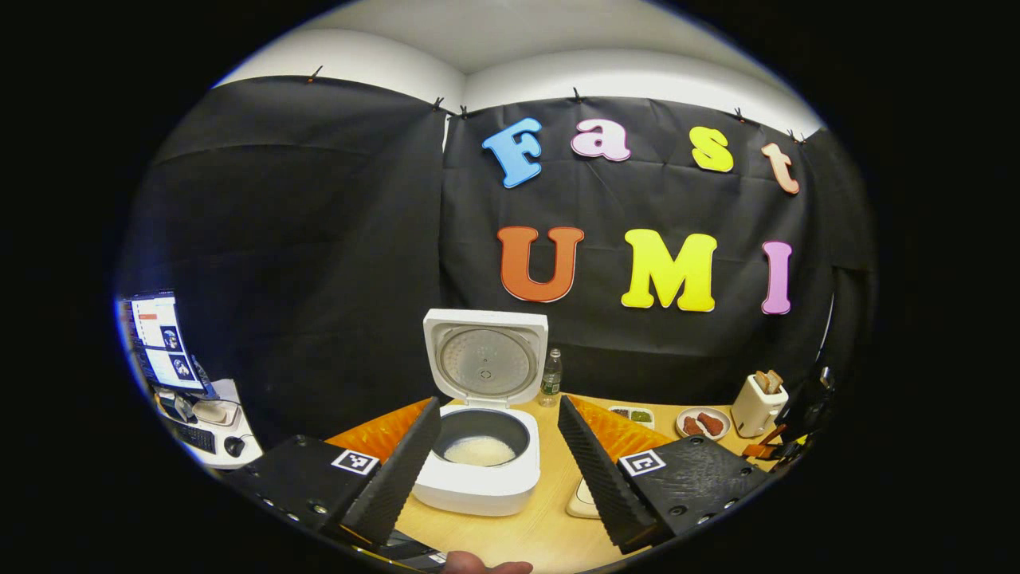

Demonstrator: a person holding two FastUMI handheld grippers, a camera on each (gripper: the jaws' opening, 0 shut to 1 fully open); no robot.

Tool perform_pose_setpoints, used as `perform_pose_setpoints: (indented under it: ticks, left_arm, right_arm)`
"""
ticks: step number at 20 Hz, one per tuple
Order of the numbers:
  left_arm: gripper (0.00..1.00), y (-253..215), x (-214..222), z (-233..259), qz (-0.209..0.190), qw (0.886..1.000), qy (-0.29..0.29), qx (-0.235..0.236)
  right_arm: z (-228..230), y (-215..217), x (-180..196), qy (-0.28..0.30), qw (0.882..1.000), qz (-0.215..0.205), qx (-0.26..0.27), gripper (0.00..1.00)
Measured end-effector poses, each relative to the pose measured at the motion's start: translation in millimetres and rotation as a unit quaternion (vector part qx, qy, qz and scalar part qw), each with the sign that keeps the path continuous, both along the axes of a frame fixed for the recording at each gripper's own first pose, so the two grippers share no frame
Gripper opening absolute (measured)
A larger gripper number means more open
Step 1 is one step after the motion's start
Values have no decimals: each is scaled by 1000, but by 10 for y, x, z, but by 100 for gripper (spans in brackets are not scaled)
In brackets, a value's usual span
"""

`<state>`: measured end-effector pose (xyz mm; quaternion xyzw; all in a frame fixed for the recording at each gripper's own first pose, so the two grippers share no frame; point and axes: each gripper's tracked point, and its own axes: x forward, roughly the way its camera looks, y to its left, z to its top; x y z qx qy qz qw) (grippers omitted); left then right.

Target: Close the left gripper, press the button to open the rice cooker; take a wooden spoon from the chopstick holder with the right hand, scoop a spoonful of rice and pour it into the rice cooker, then put the wooden spoon back into the chopstick holder.

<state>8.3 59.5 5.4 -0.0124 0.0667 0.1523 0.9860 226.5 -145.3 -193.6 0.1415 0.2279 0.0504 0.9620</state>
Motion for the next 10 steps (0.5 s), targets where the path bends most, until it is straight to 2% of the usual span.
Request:
perform_pose_setpoints:
  ticks: [5,8,10]
  left_arm:
    - [94,40,26,-169,-54,998,-10,9]
    - [94,26,36,-243,-92,996,-16,-4]
    - [94,151,16,-261,-98,995,-20,1]
  right_arm:
    - [664,337,-198,-42,997,9,-64,12]
    - [858,865,-299,-55,994,39,-85,12]
    - [852,1259,-324,-54,992,60,-97,14]
